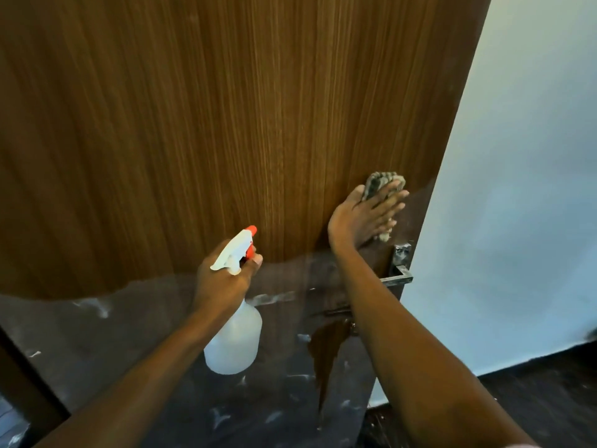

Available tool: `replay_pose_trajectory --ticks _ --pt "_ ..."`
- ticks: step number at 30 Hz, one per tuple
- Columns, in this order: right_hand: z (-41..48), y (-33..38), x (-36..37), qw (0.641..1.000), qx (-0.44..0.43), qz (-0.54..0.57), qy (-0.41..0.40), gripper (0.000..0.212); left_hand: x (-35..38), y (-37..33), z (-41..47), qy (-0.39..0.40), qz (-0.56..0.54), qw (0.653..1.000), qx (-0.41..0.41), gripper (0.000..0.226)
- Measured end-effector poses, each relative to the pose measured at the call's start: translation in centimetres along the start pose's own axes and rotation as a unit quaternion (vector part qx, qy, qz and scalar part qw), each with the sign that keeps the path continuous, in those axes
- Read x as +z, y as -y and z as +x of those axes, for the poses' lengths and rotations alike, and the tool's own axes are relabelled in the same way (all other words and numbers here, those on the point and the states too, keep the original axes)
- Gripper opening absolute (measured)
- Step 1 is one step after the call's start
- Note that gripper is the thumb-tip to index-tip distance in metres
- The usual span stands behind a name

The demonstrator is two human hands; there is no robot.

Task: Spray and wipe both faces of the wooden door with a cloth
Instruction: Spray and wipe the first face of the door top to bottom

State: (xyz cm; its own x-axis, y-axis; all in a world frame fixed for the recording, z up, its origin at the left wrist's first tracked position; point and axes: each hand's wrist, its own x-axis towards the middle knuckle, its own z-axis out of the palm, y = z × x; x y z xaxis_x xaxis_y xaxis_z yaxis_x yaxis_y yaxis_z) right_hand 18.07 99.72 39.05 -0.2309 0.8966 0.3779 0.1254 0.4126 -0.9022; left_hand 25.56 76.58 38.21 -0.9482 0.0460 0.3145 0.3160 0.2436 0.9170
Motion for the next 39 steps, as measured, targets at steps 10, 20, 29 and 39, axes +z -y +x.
replay_pose_trajectory --ticks 10,20,29,39 --pt "3.4 -5.8 -2.5 0.996 0.063 0.021 0.055 0.070 4.5 -1.5 -0.1 0.065 -0.016 0.997 0.023 0.048" --pt "4.9 -8.6 -4.4 0.943 -0.305 -0.103 0.091 0.067 11.8 -3.7 -0.2 0.075 -0.022 0.997 -0.008 0.049" --pt "15.3 -8.8 -7.3 0.965 -0.196 0.106 0.137 0.063 19.7 -4.7 -3.3 0.074 -0.035 0.995 -0.056 0.036" --pt "16.8 -26.5 -11.6 0.723 -0.617 -0.168 0.262 0.058 26.2 -2.0 -8.2 0.028 -0.029 0.985 -0.166 0.046"
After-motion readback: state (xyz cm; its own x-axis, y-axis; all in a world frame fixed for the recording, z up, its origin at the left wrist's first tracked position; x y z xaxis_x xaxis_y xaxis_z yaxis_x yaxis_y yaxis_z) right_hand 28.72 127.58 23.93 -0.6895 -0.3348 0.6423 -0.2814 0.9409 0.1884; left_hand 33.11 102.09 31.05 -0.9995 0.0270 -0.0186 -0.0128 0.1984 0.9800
